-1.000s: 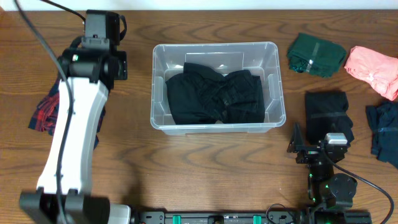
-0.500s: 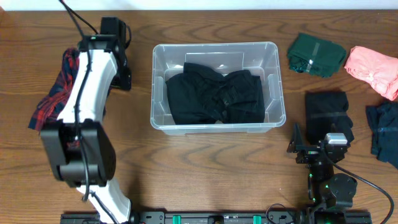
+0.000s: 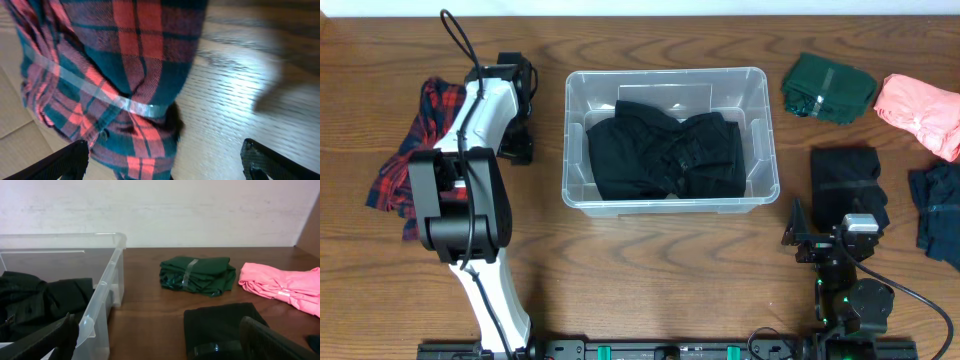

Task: Pack container
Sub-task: 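Move the left gripper back and grasp the red plaid shirt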

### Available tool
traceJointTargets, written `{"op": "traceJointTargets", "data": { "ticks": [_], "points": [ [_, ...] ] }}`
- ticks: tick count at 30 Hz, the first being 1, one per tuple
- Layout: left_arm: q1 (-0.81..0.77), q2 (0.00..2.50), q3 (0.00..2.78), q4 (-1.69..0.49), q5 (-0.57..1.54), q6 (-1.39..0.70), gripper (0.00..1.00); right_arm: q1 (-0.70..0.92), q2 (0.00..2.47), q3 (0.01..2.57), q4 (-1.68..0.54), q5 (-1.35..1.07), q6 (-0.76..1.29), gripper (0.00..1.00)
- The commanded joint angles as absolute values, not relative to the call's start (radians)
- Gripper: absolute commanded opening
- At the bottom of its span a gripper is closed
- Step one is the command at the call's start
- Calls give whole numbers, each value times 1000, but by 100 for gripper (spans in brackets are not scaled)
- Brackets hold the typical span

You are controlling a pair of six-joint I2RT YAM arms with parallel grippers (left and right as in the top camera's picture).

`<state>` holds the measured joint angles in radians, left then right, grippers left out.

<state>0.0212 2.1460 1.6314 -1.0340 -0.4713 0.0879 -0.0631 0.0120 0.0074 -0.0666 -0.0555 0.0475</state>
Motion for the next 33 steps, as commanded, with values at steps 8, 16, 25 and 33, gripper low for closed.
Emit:
{"op": "traceJointTargets", "data": {
  "ticks": [8, 16, 25, 33],
  "points": [
    [88, 2177, 1605, -947, -509, 106, 99, -51, 5, 6, -70, -57, 36, 99],
    [118, 2183, 1557, -890, -510, 123, 99, -51, 5, 6, -70, -57, 36, 99],
    [155, 2250, 1548, -868, -550, 122, 91, -51, 5, 6, -70, -57, 36, 99],
    [160, 2297, 1548, -842, -596, 81, 22, -51, 5, 6, -70, -57, 36, 99]
  ]
}}
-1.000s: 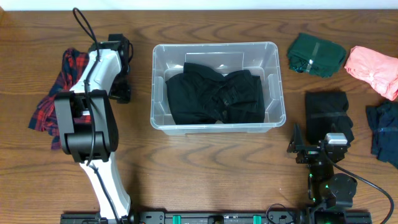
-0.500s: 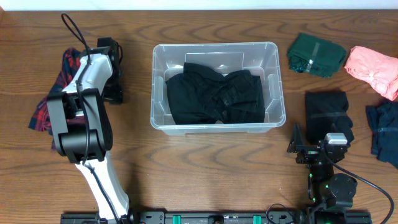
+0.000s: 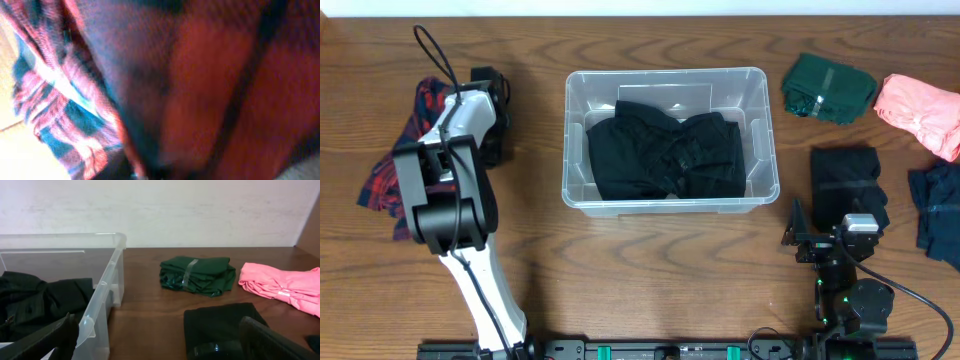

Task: Pack container
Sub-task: 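Move the left gripper back and grasp the red plaid shirt, then carry the plaid shirt with the left gripper and lay it in the bin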

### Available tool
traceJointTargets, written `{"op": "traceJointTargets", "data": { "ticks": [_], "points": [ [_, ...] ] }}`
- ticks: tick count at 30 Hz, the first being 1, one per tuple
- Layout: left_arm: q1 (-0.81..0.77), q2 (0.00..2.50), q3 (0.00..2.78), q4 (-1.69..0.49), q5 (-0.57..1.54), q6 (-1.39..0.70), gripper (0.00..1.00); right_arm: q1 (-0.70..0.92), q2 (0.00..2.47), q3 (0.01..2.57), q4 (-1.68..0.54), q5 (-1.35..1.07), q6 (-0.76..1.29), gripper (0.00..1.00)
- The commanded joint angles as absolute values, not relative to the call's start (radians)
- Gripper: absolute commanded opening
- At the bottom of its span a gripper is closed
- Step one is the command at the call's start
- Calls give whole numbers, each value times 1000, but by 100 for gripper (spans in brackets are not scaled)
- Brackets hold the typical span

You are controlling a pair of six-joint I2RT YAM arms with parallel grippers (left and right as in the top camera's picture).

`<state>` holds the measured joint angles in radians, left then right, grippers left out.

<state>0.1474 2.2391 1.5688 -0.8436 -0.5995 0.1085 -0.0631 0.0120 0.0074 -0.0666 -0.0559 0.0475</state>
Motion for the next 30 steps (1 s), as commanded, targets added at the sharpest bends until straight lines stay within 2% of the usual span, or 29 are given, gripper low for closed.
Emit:
{"op": "traceJointTargets", "data": {
  "ticks": [1, 3, 4, 12, 20, 27, 30],
  "points": [
    [160, 2297, 1549, -839, -596, 72, 19, -51, 5, 6, -70, -57, 36, 99],
    [160, 2290, 1550, -840, -596, 68, 7, -51, 5, 6, -70, -57, 36, 99],
    [160, 2286, 1552, -844, -596, 60, 6, -51, 5, 6, -70, -57, 36, 99],
    [156, 2192, 1653, -936, -558, -2, 6, -51, 5, 6, -70, -57, 36, 99],
    [131, 1953, 1739, -974, -523, 0, 6, -51, 5, 6, -70, -57, 36, 99],
    [60, 1701, 1740, -931, -302, 178, 6, -51, 5, 6, -70, -57, 36, 99],
    [-4, 1608, 1740, -918, -287, 222, 6, -51, 5, 6, -70, -57, 36, 99]
  ]
}}
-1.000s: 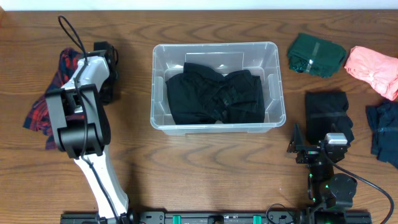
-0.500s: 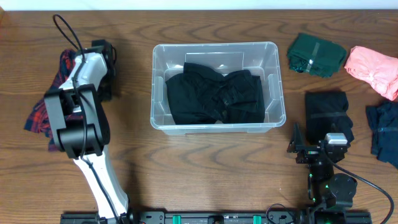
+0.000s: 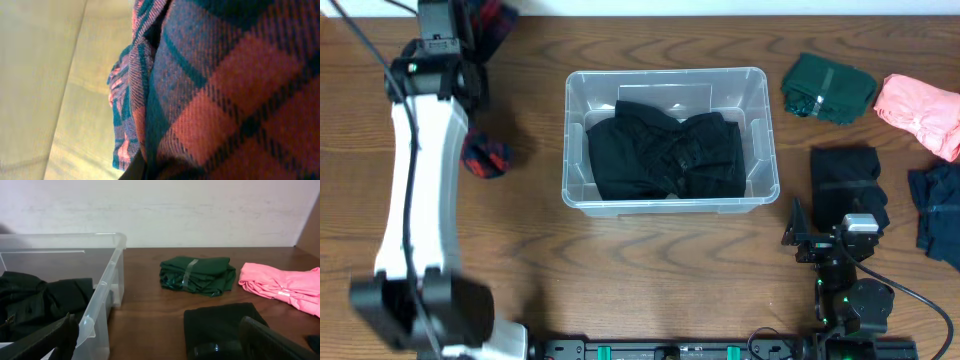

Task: Pack container
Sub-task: 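Carry the plaid shirt with the left gripper and lay it in the bin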

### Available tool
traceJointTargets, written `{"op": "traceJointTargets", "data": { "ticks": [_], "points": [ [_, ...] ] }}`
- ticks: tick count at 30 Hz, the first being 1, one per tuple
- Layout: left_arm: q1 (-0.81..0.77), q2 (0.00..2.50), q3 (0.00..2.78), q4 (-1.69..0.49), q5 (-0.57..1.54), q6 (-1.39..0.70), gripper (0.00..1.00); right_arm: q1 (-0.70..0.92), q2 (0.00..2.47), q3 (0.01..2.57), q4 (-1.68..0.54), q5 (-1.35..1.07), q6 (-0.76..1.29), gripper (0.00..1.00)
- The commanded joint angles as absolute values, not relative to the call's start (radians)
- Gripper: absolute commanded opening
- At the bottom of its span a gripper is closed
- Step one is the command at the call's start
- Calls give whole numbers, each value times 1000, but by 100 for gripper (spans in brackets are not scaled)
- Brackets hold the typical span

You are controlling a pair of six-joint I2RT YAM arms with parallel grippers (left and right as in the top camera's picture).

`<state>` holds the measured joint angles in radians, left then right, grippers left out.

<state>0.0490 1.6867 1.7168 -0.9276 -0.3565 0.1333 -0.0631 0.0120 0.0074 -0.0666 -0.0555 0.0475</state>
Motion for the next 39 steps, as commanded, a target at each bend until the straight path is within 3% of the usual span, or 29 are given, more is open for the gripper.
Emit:
{"op": "traceJointTargets", "data": {
  "ticks": [1, 8, 18, 39],
  "points": [
    [-28, 1583, 1740, -917, -287, 231, 6, -51, 5, 6, -70, -57, 36, 99],
    [-292, 1462, 1740, -919, -290, 307, 6, -51, 5, 6, -70, -57, 36, 99],
    [-637, 1495, 1739, -927, -447, 341, 6, -51, 5, 6, -70, -57, 36, 99],
    [-759, 1827, 1734, -925, -447, 665, 6, -51, 5, 6, -70, -57, 36, 99]
  ]
}}
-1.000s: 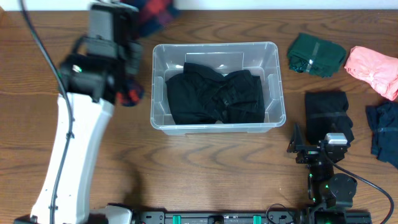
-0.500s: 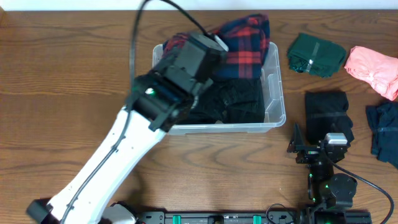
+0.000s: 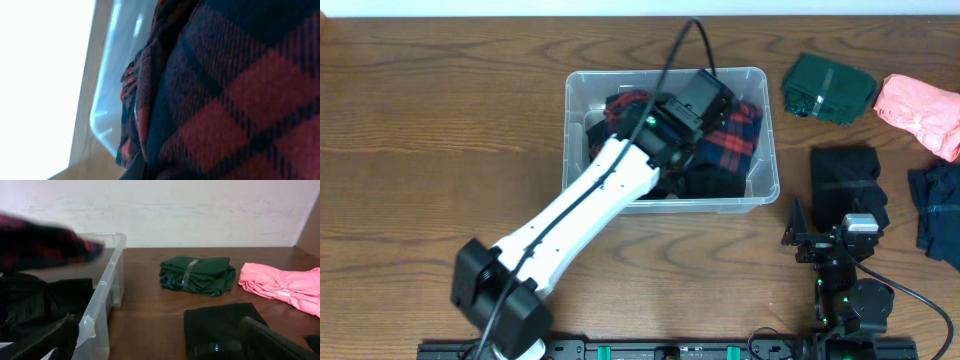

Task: Pack container
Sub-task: 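Carry the plaid shirt with the left gripper and lay it in the bin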

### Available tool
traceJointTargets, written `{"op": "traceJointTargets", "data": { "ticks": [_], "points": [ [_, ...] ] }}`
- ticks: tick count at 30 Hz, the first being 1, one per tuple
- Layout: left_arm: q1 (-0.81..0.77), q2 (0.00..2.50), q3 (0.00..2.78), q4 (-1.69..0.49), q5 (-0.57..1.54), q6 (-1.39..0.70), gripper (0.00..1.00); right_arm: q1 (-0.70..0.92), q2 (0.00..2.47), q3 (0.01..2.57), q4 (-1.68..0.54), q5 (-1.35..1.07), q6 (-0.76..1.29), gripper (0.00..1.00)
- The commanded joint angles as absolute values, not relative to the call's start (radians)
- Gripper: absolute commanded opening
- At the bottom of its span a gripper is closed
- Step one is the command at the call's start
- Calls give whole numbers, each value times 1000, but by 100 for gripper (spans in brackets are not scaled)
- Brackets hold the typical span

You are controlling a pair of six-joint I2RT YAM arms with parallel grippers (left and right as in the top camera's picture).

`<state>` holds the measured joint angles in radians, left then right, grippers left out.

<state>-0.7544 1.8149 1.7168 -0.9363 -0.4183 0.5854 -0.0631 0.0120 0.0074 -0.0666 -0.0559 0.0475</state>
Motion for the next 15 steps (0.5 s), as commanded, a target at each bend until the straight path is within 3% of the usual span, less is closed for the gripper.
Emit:
{"op": "traceJointTargets", "data": {
  "ticks": [1, 15],
  "points": [
    [-759, 1839, 1734, -918, -447, 672, 6, -51, 5, 6, -70, -57, 36, 99],
    [-747, 1869, 1734, -770, -491, 744, 6, -51, 5, 6, -70, -57, 36, 99]
  ]
}}
